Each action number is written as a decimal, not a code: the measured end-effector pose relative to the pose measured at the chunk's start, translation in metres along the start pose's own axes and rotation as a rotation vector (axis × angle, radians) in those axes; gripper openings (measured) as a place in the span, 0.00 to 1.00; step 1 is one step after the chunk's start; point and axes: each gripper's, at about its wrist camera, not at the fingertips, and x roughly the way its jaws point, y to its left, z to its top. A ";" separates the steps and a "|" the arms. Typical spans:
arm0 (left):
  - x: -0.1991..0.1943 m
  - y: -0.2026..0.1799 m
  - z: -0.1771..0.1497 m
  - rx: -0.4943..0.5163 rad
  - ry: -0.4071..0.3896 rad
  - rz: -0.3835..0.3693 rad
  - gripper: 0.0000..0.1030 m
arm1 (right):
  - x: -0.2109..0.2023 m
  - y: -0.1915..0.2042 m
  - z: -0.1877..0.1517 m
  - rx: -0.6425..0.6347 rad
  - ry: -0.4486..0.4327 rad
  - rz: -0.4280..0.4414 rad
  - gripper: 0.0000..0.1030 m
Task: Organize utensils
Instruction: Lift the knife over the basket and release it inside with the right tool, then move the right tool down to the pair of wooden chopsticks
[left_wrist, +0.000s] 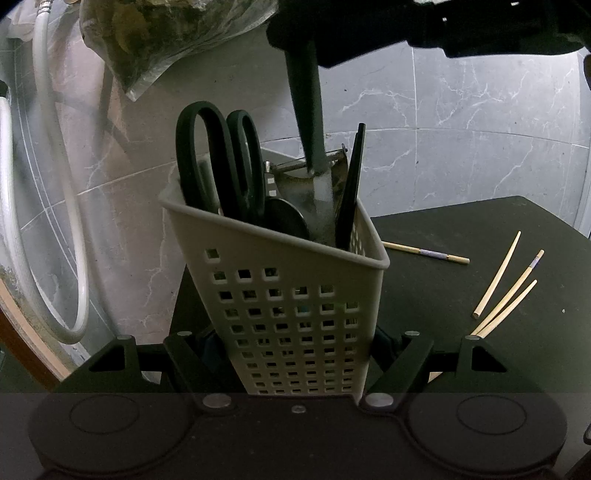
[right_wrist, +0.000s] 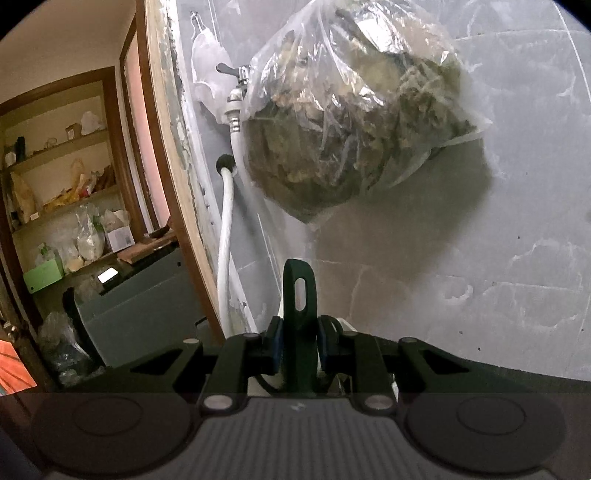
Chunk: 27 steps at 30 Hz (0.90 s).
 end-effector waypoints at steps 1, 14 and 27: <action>0.000 0.000 0.000 0.000 0.000 0.000 0.76 | 0.001 -0.001 0.000 0.001 0.006 -0.002 0.21; 0.001 0.000 0.000 0.000 0.000 0.000 0.76 | -0.002 -0.010 -0.004 0.024 0.026 -0.042 0.78; 0.002 0.000 0.001 0.000 0.005 -0.001 0.76 | -0.055 -0.108 -0.051 0.233 0.133 -0.506 1.00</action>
